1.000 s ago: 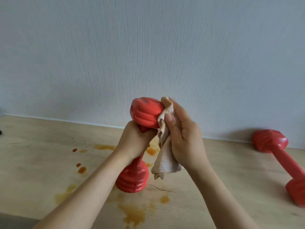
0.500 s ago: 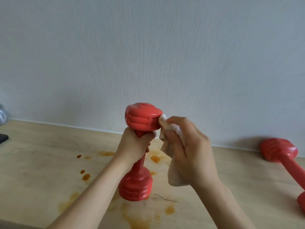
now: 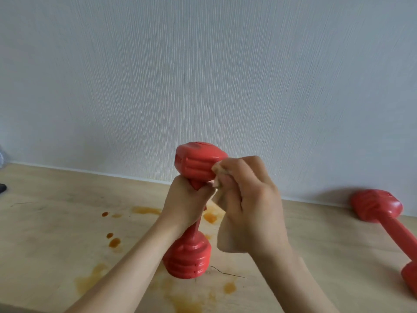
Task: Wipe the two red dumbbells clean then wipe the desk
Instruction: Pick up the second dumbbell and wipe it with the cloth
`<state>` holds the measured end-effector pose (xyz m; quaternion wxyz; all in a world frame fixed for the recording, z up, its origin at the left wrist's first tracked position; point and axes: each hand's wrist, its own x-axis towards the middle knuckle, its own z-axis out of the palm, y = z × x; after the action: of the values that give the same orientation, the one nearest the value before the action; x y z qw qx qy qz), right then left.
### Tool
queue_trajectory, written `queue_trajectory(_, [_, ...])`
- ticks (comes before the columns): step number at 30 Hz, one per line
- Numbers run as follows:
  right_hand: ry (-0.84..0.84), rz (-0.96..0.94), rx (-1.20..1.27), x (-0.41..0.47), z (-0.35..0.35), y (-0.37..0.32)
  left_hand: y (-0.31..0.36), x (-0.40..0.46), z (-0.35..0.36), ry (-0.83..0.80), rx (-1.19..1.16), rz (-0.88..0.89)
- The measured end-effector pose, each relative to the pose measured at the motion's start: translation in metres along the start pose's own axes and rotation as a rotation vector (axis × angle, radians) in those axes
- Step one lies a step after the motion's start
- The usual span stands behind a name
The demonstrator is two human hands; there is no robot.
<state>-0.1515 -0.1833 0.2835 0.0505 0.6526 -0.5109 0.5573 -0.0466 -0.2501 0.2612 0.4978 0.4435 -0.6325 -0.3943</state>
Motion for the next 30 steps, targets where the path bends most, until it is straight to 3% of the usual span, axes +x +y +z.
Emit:
queue_trajectory(4, [0.0, 0.117, 0.016, 0.005, -0.007, 0.017, -0.002, -0.002, 0.002, -0.002, 0.048, 0.034])
queue_trajectory(9, [0.009, 0.035, -0.007, 0.002, -0.001, -0.002, 0.003, -0.002, 0.002, 0.056, 0.04, 0.027])
queue_trajectory(14, [-0.021, 0.239, 0.125, 0.008, -0.005, 0.02, 0.001, -0.007, 0.003, -0.005, 0.051, 0.082])
queue_trajectory(22, [-0.023, 0.022, 0.012, -0.003, 0.003, -0.003, 0.0, 0.0, 0.001, 0.085, 0.032, 0.013])
queue_trajectory(27, [-0.011, 0.152, 0.011, 0.003, 0.001, 0.017, -0.001, -0.003, 0.004, 0.087, 0.078, 0.037])
queue_trajectory(30, [-0.017, 0.081, -0.013, 0.0, 0.005, 0.006, 0.001, -0.001, 0.003, 0.099, 0.06, 0.029])
